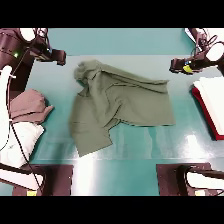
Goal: Fold the shirts.
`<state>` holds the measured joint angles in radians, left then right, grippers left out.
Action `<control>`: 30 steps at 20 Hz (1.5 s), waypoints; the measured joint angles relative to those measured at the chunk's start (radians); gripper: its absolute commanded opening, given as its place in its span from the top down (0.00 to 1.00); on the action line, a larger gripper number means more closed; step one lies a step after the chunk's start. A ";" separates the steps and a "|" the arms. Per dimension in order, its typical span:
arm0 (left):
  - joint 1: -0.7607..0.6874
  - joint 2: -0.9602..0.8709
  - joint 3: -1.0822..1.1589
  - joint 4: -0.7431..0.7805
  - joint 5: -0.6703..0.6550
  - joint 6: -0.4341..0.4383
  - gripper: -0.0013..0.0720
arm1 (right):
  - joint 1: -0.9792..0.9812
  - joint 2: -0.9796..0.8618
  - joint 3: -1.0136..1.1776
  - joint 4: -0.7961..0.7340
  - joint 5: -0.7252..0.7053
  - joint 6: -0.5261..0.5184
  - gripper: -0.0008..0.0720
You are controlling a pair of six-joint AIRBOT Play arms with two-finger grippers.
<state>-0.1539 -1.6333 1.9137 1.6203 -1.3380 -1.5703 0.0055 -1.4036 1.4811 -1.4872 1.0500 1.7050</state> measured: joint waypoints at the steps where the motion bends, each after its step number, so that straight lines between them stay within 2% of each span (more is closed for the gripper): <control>1: 0.015 -0.002 -0.002 0.000 -0.041 0.000 0.10 | -0.009 0.015 0.000 0.000 -0.001 0.003 0.37; 5: 0.042 0.013 -0.061 -0.050 -0.143 -0.002 0.11 | -0.035 0.097 -0.003 0.002 0.013 0.006 0.37; 8: 0.049 0.085 -0.237 -0.101 -0.152 0.011 0.11 | -0.042 0.161 -0.003 0.002 0.025 0.006 0.37; 16: 0.051 0.399 -0.911 -0.265 0.089 0.012 0.10 | -0.044 0.283 -0.003 0.003 0.063 0.006 0.37; 19: 0.051 0.431 -1.030 -0.310 0.162 0.004 0.10 | -0.044 0.295 -0.003 0.003 0.095 0.006 0.37; 25: 0.024 0.449 -1.114 -0.367 0.266 -0.011 0.11 | -0.043 0.303 -0.003 0.003 0.142 0.006 0.37; 26: 0.014 0.450 -1.123 -0.369 0.280 -0.015 0.16 | -0.042 0.303 -0.003 0.003 0.145 0.006 0.37; 27: 0.002 0.451 -1.130 -0.370 0.294 -0.019 0.43 | -0.040 0.303 -0.003 0.003 0.149 0.006 0.37; 28: -0.009 0.451 -1.135 -0.370 0.306 -0.022 0.60 | -0.036 0.303 -0.003 0.003 0.150 0.006 0.37; 30: -0.021 0.451 -1.141 -0.372 0.325 -0.025 0.60 | -0.027 0.303 -0.003 0.003 0.152 0.006 0.37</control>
<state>-0.1753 -1.1824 0.7723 1.2484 -1.0126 -1.5951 -0.0212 -1.1004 1.4776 -1.4845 1.2022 1.7115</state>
